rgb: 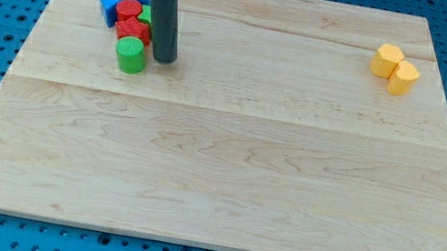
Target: Move the yellow hexagon top right to green star
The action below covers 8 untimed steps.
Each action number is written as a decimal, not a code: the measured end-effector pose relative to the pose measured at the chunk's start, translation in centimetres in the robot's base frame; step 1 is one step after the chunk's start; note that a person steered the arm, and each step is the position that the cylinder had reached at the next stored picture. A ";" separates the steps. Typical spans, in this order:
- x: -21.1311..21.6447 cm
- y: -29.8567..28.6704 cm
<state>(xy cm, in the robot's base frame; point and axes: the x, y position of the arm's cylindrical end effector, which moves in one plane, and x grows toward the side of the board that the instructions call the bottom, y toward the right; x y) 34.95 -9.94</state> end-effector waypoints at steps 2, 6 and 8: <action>-0.6 -0.1; -2.8 -0.1; -4.0 -0.1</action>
<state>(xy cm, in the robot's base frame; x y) 30.98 -10.06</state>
